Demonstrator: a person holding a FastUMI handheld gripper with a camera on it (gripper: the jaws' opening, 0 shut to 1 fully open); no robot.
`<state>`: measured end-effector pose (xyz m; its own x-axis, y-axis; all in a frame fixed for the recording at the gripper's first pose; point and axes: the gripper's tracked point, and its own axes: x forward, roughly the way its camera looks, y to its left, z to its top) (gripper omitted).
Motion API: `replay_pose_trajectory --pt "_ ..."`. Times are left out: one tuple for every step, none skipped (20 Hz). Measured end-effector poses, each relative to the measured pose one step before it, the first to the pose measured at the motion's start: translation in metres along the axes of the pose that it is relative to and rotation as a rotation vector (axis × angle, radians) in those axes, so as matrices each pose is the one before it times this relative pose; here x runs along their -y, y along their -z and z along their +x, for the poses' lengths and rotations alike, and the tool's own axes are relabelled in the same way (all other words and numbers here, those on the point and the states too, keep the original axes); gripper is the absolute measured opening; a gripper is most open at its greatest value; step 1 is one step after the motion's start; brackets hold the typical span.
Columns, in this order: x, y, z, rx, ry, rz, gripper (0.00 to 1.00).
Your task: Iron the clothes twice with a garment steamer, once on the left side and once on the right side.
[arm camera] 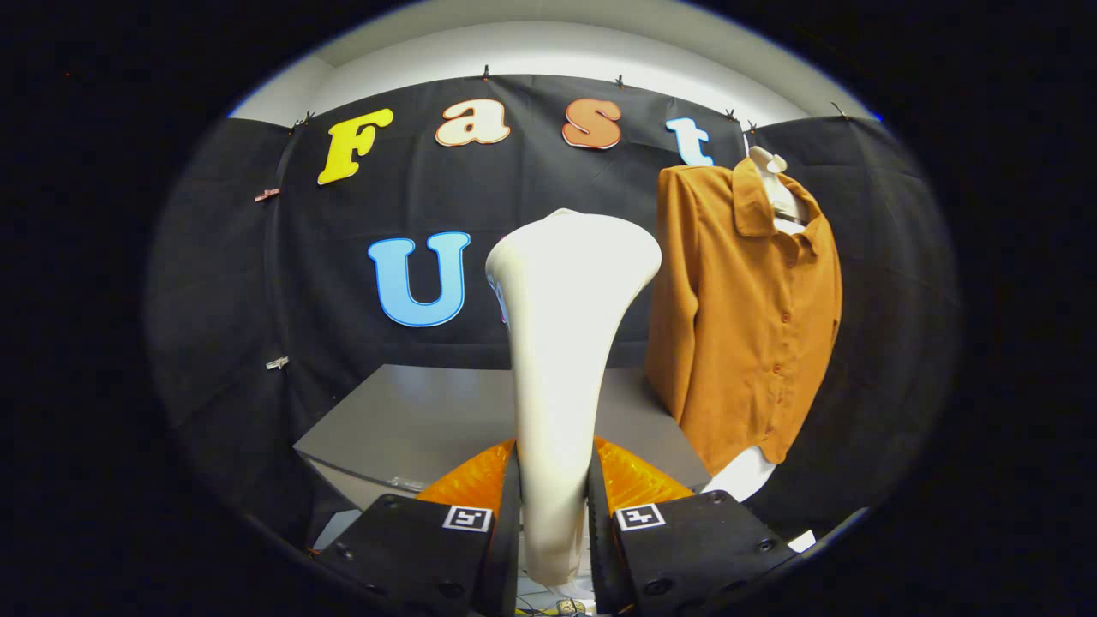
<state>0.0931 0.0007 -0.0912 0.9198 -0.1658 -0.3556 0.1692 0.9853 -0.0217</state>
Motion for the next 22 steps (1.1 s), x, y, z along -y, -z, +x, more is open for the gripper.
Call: replay_pose_trajectory --pt "0.01000 -0.00012 -0.01140 0.01041 0.02794 0.00425 0.38" --pt "0.01102 0.00020 -0.01055 0.00716 0.02485 0.00922 0.38" --pt "0.01016 0.00073 -0.00844 0.00333 0.02085 0.01020 0.38" --pt "0.01020 0.00157 -0.00560 -0.00113 0.02191 0.00823 0.38" --pt "0.01411 0.00152 -0.00469 -0.00283 0.02560 0.01320 0.38" --pt "0.01023 0.00124 -0.00394 -0.00153 0.01668 0.01220 0.38" --pt "0.00839 -0.00048 -0.00168 0.00104 0.01368 0.01419 0.38" --pt "0.00993 0.00098 -0.00102 0.00050 0.01240 0.01204 0.38" --pt "0.00913 -0.00102 0.00136 0.00558 0.00811 0.01053 0.38" --pt "0.00831 -0.00077 0.00141 0.00605 0.00279 0.00763 0.38" --pt "0.00874 -0.00126 0.00300 0.00359 0.00246 0.00257 0.38" --pt "0.00956 -0.00111 0.00416 0.00356 0.00082 0.00061 0.38" --pt "0.00932 -0.00181 0.00462 0.00801 -0.00222 0.00244 0.38" --pt "0.01029 -0.00402 0.00454 0.00640 -0.00312 -0.00122 0.38" --pt "0.00984 -0.00388 0.00764 0.00522 -0.00318 -0.00326 0.38" --pt "0.00937 -0.00219 0.00863 -0.00040 -0.00871 0.00087 0.38" --pt "0.00866 -0.00424 0.00966 0.00235 -0.01001 0.00407 0.38" --pt "0.00955 -0.00543 0.00936 0.00748 -0.00805 0.00094 0.38" --pt "0.00902 -0.00497 0.01135 0.00700 -0.00955 -0.00189 0.38" --pt "0.00784 -0.00271 0.01038 0.00243 -0.01451 -0.00444 0.38" --pt "0.00602 -0.00282 0.01113 0.00105 -0.01885 -0.00679 0.38" --pt "0.00510 -0.00080 0.01121 -0.00058 -0.02051 -0.00829 0.38"
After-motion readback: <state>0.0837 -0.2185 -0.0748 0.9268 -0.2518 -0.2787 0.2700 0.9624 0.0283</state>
